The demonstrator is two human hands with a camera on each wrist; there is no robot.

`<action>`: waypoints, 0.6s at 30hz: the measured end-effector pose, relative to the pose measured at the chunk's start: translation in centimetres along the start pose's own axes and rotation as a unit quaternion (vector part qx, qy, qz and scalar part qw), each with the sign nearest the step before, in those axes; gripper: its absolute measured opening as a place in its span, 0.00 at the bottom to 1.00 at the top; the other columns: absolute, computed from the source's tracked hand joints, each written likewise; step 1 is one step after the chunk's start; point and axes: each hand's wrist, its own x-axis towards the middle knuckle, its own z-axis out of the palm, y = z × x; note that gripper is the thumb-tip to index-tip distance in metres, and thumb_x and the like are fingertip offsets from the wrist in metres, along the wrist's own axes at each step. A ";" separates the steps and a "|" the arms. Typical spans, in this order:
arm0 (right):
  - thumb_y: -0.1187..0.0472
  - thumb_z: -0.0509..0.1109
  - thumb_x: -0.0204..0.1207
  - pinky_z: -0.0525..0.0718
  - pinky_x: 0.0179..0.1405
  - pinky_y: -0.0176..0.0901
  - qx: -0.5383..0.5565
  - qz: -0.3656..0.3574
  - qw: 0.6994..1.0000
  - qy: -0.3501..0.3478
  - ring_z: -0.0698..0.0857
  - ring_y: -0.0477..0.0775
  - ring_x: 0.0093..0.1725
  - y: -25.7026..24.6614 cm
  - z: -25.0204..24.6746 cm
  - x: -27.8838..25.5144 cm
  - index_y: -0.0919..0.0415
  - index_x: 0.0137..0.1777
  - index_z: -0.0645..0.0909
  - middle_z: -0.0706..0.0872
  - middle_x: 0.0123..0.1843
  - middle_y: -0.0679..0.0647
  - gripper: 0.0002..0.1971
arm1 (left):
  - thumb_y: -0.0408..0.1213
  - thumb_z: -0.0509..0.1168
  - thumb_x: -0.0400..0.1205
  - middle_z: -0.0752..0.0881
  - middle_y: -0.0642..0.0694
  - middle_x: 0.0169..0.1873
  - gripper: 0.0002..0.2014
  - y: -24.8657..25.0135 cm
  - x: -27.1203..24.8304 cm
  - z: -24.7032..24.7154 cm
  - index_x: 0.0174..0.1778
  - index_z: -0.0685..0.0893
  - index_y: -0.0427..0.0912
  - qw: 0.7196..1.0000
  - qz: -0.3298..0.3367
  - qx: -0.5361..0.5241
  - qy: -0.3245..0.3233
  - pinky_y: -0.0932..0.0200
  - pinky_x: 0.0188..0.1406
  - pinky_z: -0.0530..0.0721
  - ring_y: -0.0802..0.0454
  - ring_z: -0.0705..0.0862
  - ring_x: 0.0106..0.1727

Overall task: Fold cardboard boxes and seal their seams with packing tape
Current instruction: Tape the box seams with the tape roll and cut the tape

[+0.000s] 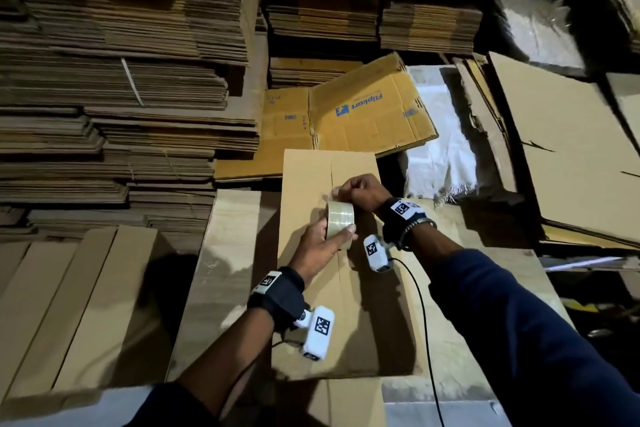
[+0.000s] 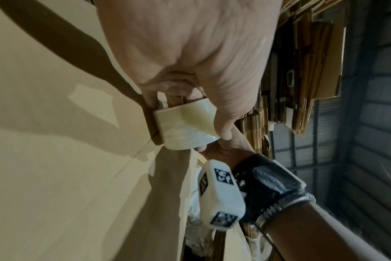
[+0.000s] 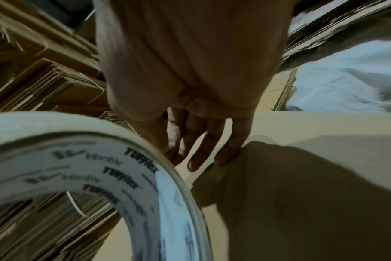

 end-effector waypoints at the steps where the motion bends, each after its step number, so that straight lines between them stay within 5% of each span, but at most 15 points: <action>1: 0.67 0.80 0.77 0.90 0.49 0.42 -0.001 -0.003 1.000 -0.002 0.92 0.46 0.42 -0.1 -0.2 1.3 0.62 0.36 0.90 0.95 0.43 0.56 0.08 | 0.41 0.73 0.87 0.95 0.44 0.53 0.11 0.2 0.5 -0.2 0.65 0.86 0.44 1.000 0.000 0.001 0.006 0.70 0.52 0.85 0.55 0.93 0.57; 3: 0.68 0.79 0.78 0.89 0.47 0.43 -0.020 -0.002 1.000 0.001 0.92 0.45 0.42 -0.8 -0.8 4.1 0.63 0.38 0.91 0.94 0.40 0.51 0.07 | 0.42 0.74 0.86 0.95 0.46 0.53 0.14 0.6 1.4 -0.5 0.66 0.86 0.44 1.000 -0.001 0.005 0.019 0.69 0.54 0.85 0.55 0.93 0.59; 7: 0.61 0.83 0.73 0.92 0.56 0.58 -0.005 0.014 0.999 0.047 0.94 0.58 0.51 -1.5 -2.6 10.2 0.59 0.36 0.91 0.95 0.44 0.55 0.06 | 0.43 0.74 0.86 0.95 0.50 0.55 0.16 1.0 2.7 -0.6 0.67 0.88 0.41 0.999 0.011 0.037 0.034 0.72 0.54 0.84 0.58 0.92 0.60; 10: 0.62 0.81 0.77 0.89 0.41 0.40 -0.031 0.009 0.998 0.054 0.90 0.48 0.46 -3.0 -3.1 12.0 0.69 0.48 0.91 0.94 0.46 0.53 0.09 | 0.42 0.73 0.87 0.94 0.51 0.57 0.17 0.8 3.4 -0.8 0.70 0.86 0.42 0.998 0.016 0.038 0.046 0.70 0.56 0.86 0.59 0.92 0.59; 13: 0.62 0.76 0.81 0.89 0.50 0.40 -0.057 -0.004 0.995 0.087 0.87 0.40 0.42 -3.4 -3.2 14.8 0.61 0.45 0.93 0.94 0.47 0.50 0.06 | 0.42 0.74 0.86 0.94 0.49 0.58 0.18 0.3 4.2 -1.0 0.71 0.85 0.41 0.996 0.023 0.051 0.063 0.67 0.54 0.87 0.58 0.92 0.58; 18: 0.54 0.81 0.77 0.89 0.44 0.41 -0.082 0.025 0.994 0.070 0.92 0.55 0.47 -2.8 -2.5 17.5 0.57 0.42 0.95 0.95 0.45 0.52 0.07 | 0.46 0.74 0.86 0.94 0.47 0.55 0.17 -0.8 5.4 -1.2 0.68 0.87 0.42 0.995 0.030 0.060 0.080 0.52 0.62 0.89 0.51 0.93 0.59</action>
